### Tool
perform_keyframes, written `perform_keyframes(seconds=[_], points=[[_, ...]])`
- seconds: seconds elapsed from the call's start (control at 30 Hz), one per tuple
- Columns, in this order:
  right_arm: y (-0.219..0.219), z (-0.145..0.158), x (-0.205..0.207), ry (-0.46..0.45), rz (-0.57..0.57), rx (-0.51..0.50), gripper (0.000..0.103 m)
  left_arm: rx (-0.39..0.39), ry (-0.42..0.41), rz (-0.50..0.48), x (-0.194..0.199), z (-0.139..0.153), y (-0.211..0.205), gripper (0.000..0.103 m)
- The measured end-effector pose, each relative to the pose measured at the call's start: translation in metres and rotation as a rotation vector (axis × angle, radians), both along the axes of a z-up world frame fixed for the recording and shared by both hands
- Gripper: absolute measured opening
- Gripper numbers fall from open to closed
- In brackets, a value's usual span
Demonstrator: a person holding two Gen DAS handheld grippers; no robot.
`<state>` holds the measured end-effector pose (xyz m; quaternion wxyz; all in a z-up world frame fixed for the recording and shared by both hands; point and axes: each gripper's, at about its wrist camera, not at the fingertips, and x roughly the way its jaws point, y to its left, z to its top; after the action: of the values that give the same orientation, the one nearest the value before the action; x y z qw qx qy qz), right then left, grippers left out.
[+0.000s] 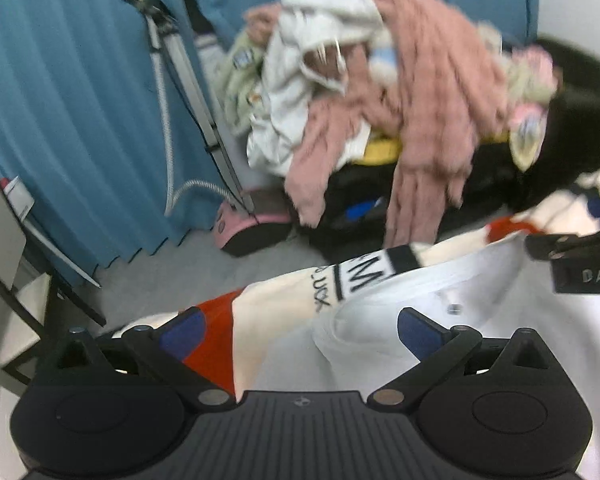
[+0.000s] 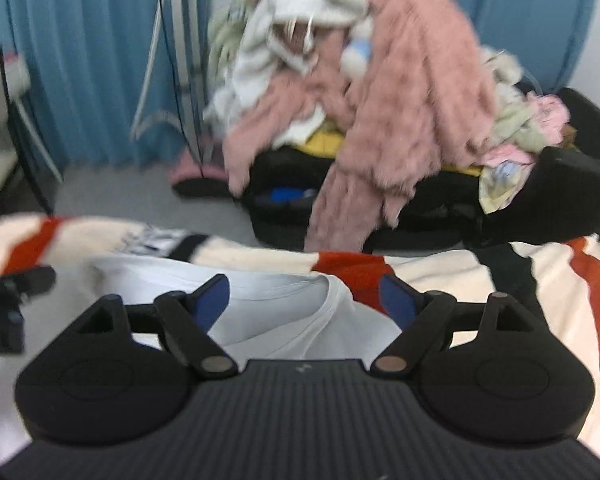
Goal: Fold clothes
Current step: 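Swing the lifted T-shirt forward and lay it flat on the bed with both grippers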
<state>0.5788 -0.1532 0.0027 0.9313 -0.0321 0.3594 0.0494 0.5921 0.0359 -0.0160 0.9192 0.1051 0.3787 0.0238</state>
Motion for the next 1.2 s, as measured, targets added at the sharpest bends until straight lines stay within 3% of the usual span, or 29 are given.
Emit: perform_keyframes(seconds=[0.1,0.23,0.33,0.47,0.63,0.8,0.93,1.0,1.07,1.2], points=[[-0.001,0.027,-0.06,-0.07,0.001,0.046,0.083,-0.031,-0.066,0.031,-0.066,0.029,-0.001,0.103],[-0.01,0.053,-0.156,-0.154,-0.004,0.09,0.083,-0.073,-0.134,0.066,-0.187,0.073,-0.008,0.103],[-0.019,0.062,-0.227,-0.199,-0.022,0.138,0.083,-0.111,-0.187,0.083,-0.272,0.085,-0.01,0.103],[-0.025,0.06,-0.315,-0.261,-0.02,0.168,0.083,-0.161,-0.259,0.1,-0.373,0.069,-0.001,0.103],[-0.028,0.033,-0.398,-0.341,-0.008,0.212,0.083,-0.178,-0.348,0.114,-0.474,0.038,0.005,0.103],[-0.033,0.001,-0.436,-0.389,-0.022,0.205,0.083,-0.193,-0.394,0.13,-0.523,0.016,0.009,0.103],[-0.043,-0.021,-0.446,-0.378,-0.039,0.228,0.083,-0.168,-0.396,0.104,-0.533,-0.003,0.004,0.103],[-0.045,-0.029,-0.444,-0.373,-0.05,0.227,0.074,-0.168,-0.369,0.12,-0.524,-0.01,0.003,0.103],[-0.049,-0.035,-0.439,-0.352,-0.067,0.244,0.058,-0.201,-0.341,0.134,-0.503,-0.017,0.006,0.103],[-0.052,-0.046,-0.43,-0.308,-0.04,0.332,0.059,-0.315,-0.261,0.208,-0.455,-0.024,0.037,0.102]])
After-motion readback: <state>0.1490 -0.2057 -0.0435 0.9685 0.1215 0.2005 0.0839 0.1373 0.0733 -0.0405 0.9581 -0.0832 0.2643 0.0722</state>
